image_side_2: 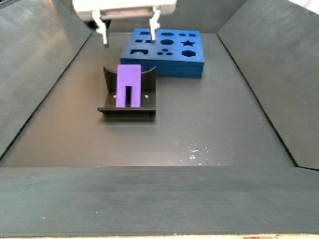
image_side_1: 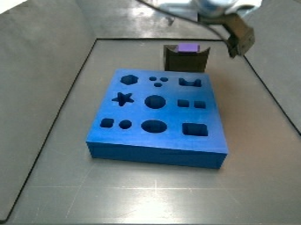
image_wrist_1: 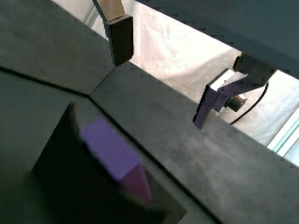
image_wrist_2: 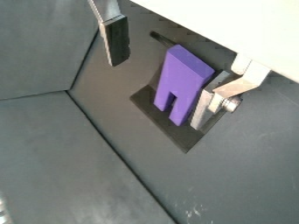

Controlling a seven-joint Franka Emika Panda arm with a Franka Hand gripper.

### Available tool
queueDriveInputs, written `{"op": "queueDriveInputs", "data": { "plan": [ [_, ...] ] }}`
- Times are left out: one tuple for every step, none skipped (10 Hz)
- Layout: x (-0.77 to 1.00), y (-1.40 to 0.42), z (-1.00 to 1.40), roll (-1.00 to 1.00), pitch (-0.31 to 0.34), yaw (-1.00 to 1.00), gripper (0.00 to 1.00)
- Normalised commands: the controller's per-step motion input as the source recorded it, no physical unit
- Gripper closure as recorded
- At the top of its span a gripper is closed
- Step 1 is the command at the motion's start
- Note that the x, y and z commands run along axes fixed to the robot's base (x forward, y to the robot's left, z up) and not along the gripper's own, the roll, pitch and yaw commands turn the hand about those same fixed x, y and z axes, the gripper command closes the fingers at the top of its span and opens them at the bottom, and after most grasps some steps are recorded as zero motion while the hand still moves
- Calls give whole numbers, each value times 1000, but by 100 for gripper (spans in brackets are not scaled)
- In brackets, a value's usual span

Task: Pick up the double-square object. Move up. Rotate the double-square object. Place the double-square object on the fixture. Regrasp the double-square object. Move to above the board. Insert the double-square object.
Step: Regrasp the double-square object.

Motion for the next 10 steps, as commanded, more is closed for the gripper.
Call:
{"op": "queueDriveInputs", "data": {
  "plan": [
    [105,38,-1000,70,-66,16,0],
    [111,33,-1000,69,-59,4,0],
    [120,27,-958,67,-39,-7,0],
    [116,20,-863,68,-32,-6,0],
    [95,10,-685,70,-18,-5,0],
    [85,6,-551,68,-12,1,0],
    [79,4,-377,60,-13,12,0],
    [78,4,-294,57,-15,16,0],
    [31,-3,-183,51,-5,22,0],
    [13,-8,-167,51,-9,17,0]
  ]
}}
